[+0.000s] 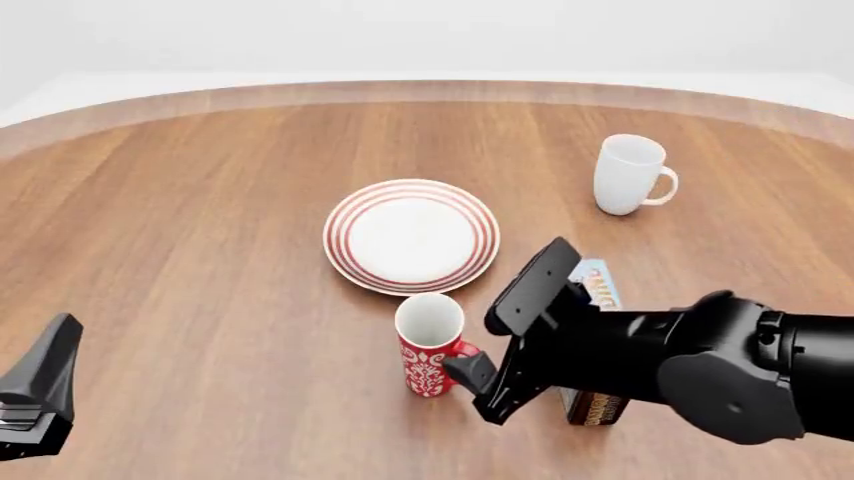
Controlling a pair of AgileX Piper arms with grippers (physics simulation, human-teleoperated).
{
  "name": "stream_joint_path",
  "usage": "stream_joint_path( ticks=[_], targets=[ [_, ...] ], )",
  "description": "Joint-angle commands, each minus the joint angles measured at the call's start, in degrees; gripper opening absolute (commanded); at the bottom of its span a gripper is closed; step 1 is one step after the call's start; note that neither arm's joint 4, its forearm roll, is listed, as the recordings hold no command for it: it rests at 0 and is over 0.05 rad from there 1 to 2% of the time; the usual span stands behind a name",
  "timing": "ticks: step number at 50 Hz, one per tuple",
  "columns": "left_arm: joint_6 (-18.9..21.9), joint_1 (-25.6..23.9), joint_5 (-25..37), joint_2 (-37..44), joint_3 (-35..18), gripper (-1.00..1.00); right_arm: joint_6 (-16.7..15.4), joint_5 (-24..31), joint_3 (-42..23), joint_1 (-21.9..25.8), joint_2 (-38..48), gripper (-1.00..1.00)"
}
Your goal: Pick up the red mug and put it on the plate
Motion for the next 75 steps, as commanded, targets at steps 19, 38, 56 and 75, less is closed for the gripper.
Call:
stream_joint_path(
  ticks=[19, 38, 56, 75],
  targets=[
    [0.0, 0.0, 0.0, 0.0, 0.0, 1.0, 1.4, -5.55, 2.73, -0.32, 5.17, 1.0],
    [0.0, 0.0, 0.0, 0.0, 0.0, 1.0, 2.33, -8.33, 3.37, -0.39, 9.25, 1.0],
    [0.0, 0.0, 0.0, 0.0, 0.0, 1.0, 3.05, -10.67, 4.29, 0.52, 11.41, 1.0],
    [0.0, 0.0, 0.0, 0.0, 0.0, 1.0, 3.26, -10.86, 4.41, 0.48, 11.44, 1.0]
  ],
)
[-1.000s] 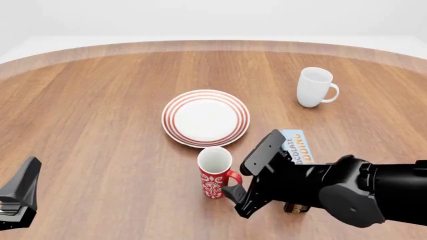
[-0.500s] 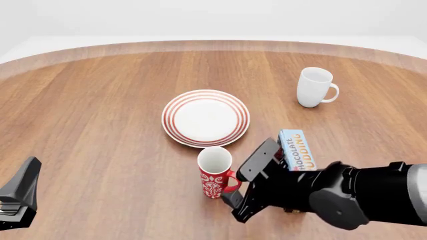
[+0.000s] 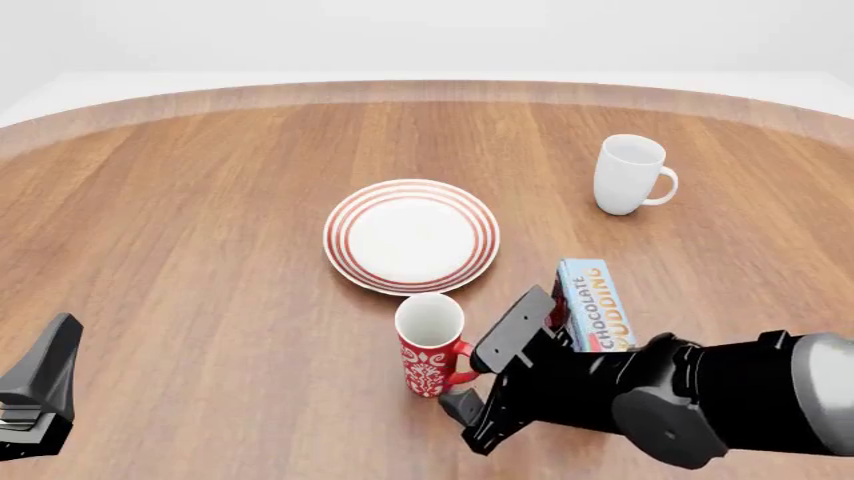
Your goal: Pick up the red mug and put it on the plate
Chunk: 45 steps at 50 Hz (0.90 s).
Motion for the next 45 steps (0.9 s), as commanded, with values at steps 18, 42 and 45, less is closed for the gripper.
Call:
stream_joint_path(
  ticks=[18, 42, 45],
  targets=[
    [0.0, 0.0, 0.0, 0.0, 0.0, 1.0, -2.34, -0.52, 0.36, -1.65, -0.8, -1.0],
    [0.0, 0.0, 0.0, 0.0, 0.0, 1.0, -5.82, 9.74, -2.24, -4.77, -14.98, -1.0],
    [0.0, 0.0, 0.0, 0.0, 0.0, 1.0, -6.36, 10.57, -2.26, -5.13, -16.32, -1.0]
  ],
)
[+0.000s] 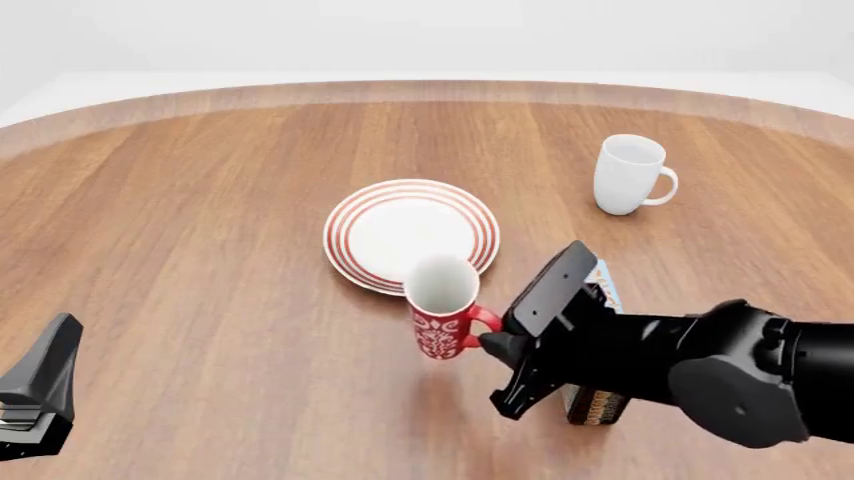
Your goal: Pick up the red mug and put it on the plate
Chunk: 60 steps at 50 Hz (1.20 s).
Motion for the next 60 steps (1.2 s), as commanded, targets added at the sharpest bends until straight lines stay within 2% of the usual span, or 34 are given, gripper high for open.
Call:
stream_joint_path(
  ticks=[1, 20, 34, 41, 44, 46, 53, 60],
  targets=[
    [0.0, 0.0, 0.0, 0.0, 0.0, 1.0, -0.99, 3.85, -0.95, -1.36, -5.41, -1.0],
    [0.0, 0.0, 0.0, 0.0, 0.0, 1.0, -1.14, 7.45, -4.7, -3.71, -8.32, -1.0],
    [0.0, 0.0, 0.0, 0.0, 0.0, 1.0, -1.9, 7.15, -7.18, -5.56, -6.69, -1.0],
    [0.0, 0.0, 0.0, 0.0, 0.0, 1.0, -1.72, 6.47, -9.31, -7.1, -4.49, -1.0],
    [0.0, 0.0, 0.0, 0.0, 0.0, 1.0, -2.47, 5.28, -10.02, -8.18, -2.72, -1.0],
    [0.0, 0.0, 0.0, 0.0, 0.0, 1.0, -4.22, 3.99, -10.28, -9.29, -1.56, -1.0],
    [0.0, 0.0, 0.0, 0.0, 0.0, 1.0, -5.09, 1.17, -12.33, -11.26, 1.8, -1.0],
    [0.0, 0.0, 0.0, 0.0, 0.0, 1.0, -4.77, -0.33, -14.17, -12.18, 4.4, -1.0]
  ],
)
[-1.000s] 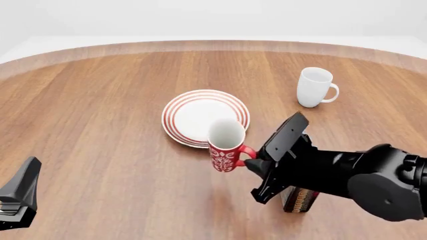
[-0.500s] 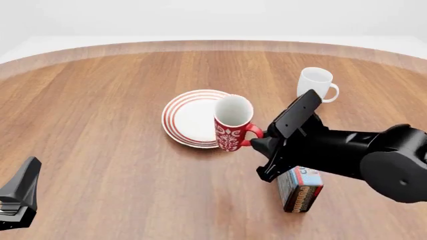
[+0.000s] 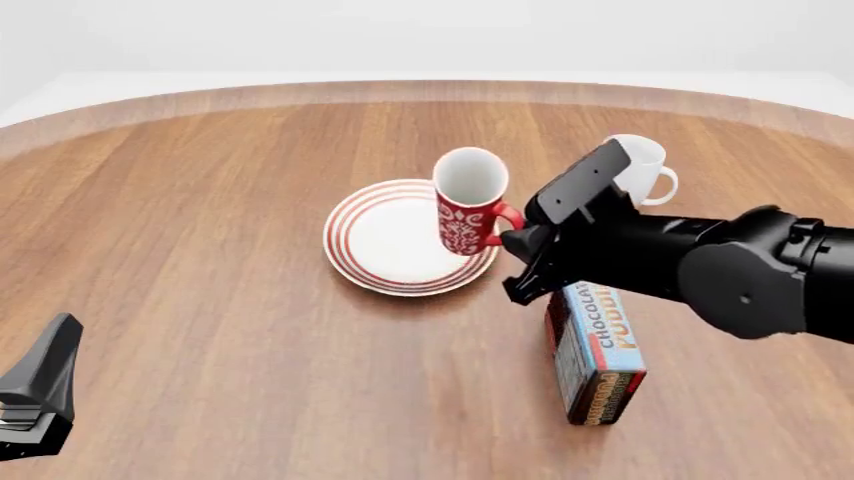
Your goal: Pick up the red mug and put it on the plate
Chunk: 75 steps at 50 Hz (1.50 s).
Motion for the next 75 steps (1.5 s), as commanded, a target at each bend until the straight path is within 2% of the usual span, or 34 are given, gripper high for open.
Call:
stream_joint_path(
  ticks=[1, 48, 75],
  targets=[
    [0.0, 0.0, 0.0, 0.0, 0.0, 1.0, -0.61, -3.07, -3.18, -2.48, 4.38, -1.0],
    [0.0, 0.0, 0.0, 0.0, 0.0, 1.0, -3.15, -11.4, -14.01, -5.11, 19.95, -1.0],
    [0.0, 0.0, 0.0, 0.0, 0.0, 1.0, -0.82, -13.09, -18.54, -3.19, 27.15, -1.0]
  ],
)
